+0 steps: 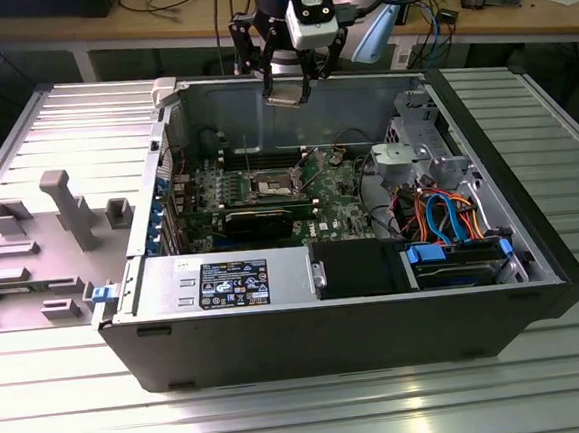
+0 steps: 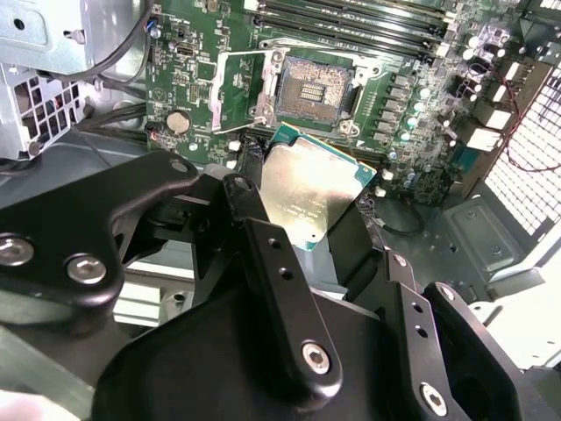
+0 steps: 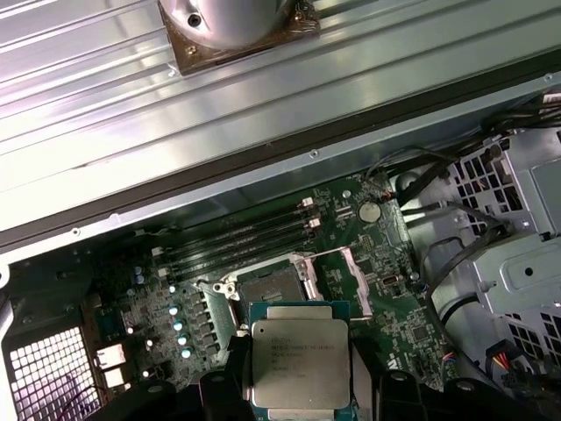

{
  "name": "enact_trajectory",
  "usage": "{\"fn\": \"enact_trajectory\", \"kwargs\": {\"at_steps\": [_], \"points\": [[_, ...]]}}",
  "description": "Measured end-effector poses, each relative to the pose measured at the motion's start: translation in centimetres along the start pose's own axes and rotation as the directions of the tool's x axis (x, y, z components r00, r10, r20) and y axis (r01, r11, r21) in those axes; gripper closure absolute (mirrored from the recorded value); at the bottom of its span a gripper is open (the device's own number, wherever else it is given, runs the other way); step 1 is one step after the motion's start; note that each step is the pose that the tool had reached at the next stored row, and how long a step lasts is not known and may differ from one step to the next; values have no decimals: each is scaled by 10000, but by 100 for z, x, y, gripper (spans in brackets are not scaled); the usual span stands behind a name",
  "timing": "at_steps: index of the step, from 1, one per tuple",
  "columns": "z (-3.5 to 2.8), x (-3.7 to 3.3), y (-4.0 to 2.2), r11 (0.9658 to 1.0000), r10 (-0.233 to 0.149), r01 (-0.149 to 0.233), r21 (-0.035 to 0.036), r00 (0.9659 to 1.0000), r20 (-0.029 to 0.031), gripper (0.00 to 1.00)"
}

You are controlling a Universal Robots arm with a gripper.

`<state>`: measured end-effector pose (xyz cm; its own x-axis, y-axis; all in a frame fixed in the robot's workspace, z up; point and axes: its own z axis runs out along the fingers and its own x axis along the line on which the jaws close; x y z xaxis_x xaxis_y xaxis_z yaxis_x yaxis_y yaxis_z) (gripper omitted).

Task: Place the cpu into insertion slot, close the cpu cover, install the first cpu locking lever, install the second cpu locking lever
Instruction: 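Place the cpu into insertion slot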

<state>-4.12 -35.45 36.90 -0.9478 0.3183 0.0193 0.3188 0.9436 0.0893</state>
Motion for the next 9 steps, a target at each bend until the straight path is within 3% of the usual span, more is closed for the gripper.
{"fn": "enact_trajectory", "kwargs": {"at_steps": [9], "points": [[0,9,-3,9996,278,-278,-5,9996,25,46]]}}
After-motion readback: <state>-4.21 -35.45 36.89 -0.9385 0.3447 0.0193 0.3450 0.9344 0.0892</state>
